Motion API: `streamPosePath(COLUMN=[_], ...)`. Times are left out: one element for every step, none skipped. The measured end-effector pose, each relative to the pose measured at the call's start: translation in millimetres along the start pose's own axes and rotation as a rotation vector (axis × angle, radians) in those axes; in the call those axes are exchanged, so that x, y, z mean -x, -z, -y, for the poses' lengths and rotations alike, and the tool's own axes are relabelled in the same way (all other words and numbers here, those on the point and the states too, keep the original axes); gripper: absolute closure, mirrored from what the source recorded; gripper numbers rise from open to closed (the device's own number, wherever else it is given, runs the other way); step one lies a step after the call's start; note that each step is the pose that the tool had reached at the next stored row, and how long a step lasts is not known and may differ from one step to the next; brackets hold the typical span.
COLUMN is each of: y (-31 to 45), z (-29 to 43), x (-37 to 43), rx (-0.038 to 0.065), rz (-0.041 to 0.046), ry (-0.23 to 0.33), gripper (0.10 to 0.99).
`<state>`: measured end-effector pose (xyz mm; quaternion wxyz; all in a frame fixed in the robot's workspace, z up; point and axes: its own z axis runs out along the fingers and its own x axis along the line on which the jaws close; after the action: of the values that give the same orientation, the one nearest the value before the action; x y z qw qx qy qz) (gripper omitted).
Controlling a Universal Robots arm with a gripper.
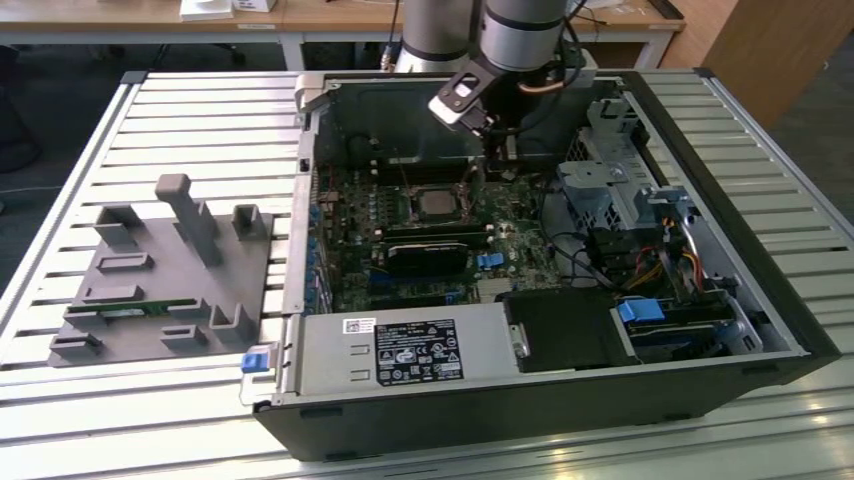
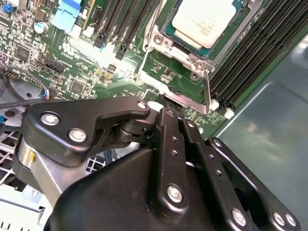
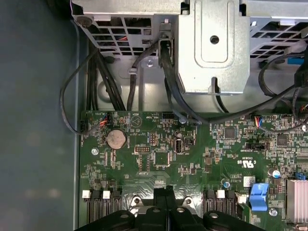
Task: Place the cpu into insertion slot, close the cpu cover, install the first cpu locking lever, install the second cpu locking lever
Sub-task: 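Close the cpu cover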
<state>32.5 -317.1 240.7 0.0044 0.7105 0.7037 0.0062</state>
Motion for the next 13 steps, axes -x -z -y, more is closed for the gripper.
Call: streamPosePath(y=[0.0,0.0,0.0,0.0,0.0,0.0,0.0,0.0,0.1,0.1,0.1,0.1,0.1], z=[0.6,1.2,1.7,2.3,2.8,3.4,3.9,4.5,5.0,5.5,6.1,6.6,7.1], x=[0.0,0.0,0.0,0.0,0.0,0.0,0.0,0.0,0.1,0.1,0.1,0.1,0.1], rx=[0.000,0.000,0.000,0.000,0.000,0.000,0.000,0.000,0.000,0.000,0.000,0.000,0.000], rz=[0.0000,0.0000,0.0000,0.0000,0.0000,-0.0001,-0.0001,-0.0001,0.0000,0.0000,0.0001,0.0000,0.0000], ry=[0.000,0.000,0.000,0.000,0.000,0.000,0.000,0.000,0.000,0.000,0.000,0.000,0.000], gripper=[0.980,0.980,0.980,0.980,0.980,0.980,0.980,0.980,0.980,0.980,0.980,0.980,0.980])
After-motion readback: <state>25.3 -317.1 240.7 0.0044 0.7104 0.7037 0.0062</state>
